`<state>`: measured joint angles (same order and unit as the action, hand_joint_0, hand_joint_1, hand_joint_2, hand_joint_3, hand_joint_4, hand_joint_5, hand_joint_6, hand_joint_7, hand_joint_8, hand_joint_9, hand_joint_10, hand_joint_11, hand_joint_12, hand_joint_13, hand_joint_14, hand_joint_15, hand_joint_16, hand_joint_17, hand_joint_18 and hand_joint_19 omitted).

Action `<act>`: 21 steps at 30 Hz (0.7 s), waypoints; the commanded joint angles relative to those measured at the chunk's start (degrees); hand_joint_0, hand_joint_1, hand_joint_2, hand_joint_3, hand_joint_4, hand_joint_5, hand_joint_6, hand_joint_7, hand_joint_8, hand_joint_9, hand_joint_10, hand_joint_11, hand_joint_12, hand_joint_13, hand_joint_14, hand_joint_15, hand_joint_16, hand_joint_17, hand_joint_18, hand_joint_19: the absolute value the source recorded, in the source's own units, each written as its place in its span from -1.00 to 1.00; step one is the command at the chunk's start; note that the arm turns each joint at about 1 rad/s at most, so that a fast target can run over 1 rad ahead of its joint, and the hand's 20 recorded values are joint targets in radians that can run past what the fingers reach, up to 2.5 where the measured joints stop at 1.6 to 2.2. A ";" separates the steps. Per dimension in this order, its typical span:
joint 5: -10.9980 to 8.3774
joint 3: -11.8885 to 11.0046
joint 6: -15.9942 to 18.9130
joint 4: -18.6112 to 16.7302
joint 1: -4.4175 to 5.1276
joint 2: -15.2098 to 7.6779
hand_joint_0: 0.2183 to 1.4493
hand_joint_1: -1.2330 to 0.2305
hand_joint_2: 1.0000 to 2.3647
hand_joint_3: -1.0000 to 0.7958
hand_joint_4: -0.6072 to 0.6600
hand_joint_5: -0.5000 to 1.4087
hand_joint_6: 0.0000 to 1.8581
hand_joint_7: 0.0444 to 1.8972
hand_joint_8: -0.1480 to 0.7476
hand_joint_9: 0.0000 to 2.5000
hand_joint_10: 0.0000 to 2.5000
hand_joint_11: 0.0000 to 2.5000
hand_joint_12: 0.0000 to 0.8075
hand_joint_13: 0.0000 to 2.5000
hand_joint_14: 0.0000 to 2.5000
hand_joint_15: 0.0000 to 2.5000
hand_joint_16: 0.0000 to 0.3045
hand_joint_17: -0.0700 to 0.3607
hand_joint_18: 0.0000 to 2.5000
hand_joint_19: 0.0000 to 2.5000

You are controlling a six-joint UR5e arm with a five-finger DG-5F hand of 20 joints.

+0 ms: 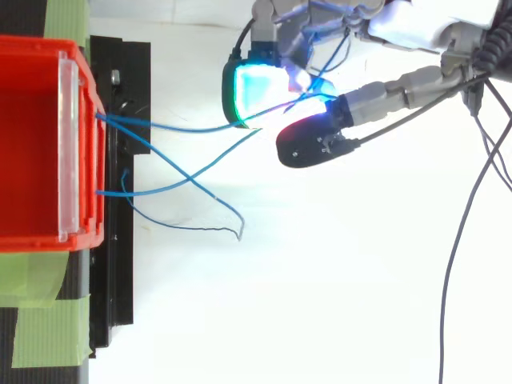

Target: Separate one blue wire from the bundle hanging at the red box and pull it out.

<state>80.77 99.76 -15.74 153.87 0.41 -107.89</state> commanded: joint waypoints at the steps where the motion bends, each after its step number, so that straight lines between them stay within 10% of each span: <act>1: 0.00 0.00 0.10 0.12 0.03 -0.04 -0.11 -0.61 -0.95 0.01 0.07 -0.78 -0.24 0.29 -0.15 -0.90 -0.45 0.45 -0.17 -0.73 -0.26 0.21 -0.70 -0.19 -0.76 -0.31; 21: 0.00 0.00 0.10 0.12 0.03 -0.04 -0.50 -0.44 -1.00 -0.44 0.32 -0.70 -0.31 0.32 0.07 -0.53 -0.70 0.50 -0.04 -0.42 -0.62 0.34 -0.64 -0.10 -0.59 -0.31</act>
<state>80.77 99.76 -15.64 153.99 0.50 -107.88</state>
